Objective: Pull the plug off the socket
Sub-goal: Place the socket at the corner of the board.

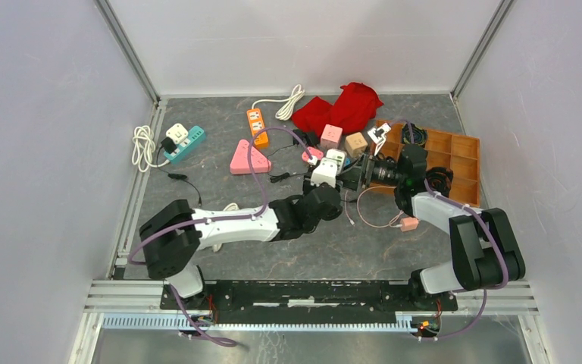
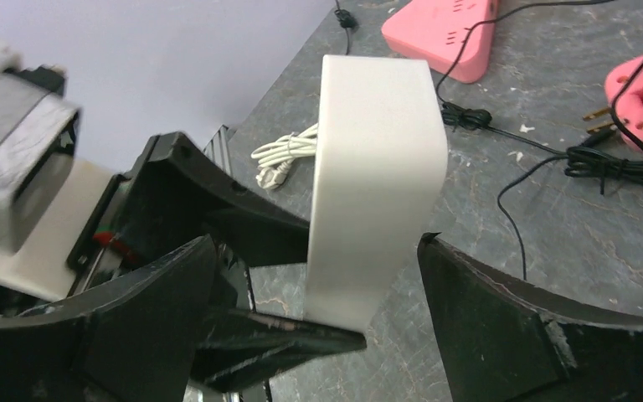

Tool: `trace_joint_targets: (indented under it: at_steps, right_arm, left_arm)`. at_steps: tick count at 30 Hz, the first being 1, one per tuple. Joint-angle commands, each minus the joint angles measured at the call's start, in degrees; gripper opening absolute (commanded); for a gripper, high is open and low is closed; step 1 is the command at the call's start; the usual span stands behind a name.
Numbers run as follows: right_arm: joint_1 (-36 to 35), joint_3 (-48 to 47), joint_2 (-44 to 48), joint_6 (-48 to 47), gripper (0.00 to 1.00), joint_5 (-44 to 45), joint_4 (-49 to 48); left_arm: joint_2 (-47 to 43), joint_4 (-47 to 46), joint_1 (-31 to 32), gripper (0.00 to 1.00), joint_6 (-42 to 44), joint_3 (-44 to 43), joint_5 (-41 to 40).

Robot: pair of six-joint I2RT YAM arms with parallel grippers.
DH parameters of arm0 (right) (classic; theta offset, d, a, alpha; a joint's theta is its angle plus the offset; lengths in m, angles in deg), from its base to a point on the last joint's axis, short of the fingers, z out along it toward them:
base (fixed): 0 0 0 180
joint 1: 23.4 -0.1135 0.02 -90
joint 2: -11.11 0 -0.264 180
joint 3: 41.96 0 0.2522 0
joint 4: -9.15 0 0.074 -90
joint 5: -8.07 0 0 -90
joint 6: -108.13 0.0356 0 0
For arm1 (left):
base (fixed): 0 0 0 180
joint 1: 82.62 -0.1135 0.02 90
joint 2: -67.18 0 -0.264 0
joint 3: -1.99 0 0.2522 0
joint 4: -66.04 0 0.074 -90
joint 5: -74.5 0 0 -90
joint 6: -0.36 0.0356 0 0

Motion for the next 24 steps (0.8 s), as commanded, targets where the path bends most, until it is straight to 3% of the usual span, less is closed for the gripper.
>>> trace_joint_targets:
  at_steps: [1, 5, 13, 18, 24]
  right_arm:
    - [-0.69, -2.12, 2.25, 0.03, 0.98, -3.95, -4.53]
    - [-0.73, -1.3, 3.21, 2.85, 0.98, -5.77, -10.73]
    - [-0.69, -0.72, 4.04, 3.51, 0.98, -5.91, -12.54]
    - [-0.66, -0.68, 4.44, 3.22, 0.98, -5.79, -12.5]
    - [-0.61, -0.66, 4.21, 2.44, 0.98, -5.7, -11.94]
  left_arm:
    - [-8.04, -3.81, -1.37, 0.02, 1.3, 4.11, -1.75]
    - [-14.05, -3.91, -3.35, 0.02, 0.84, 9.48, 0.15]
    - [-27.01, -3.89, -13.01, 0.02, -1.65, 17.29, 6.52]
    - [-31.66, -0.96, -21.62, 0.02, 2.05, 11.88, 8.47]
    - [-28.62, 0.26, -33.74, 0.02, 4.94, 2.03, 13.14]
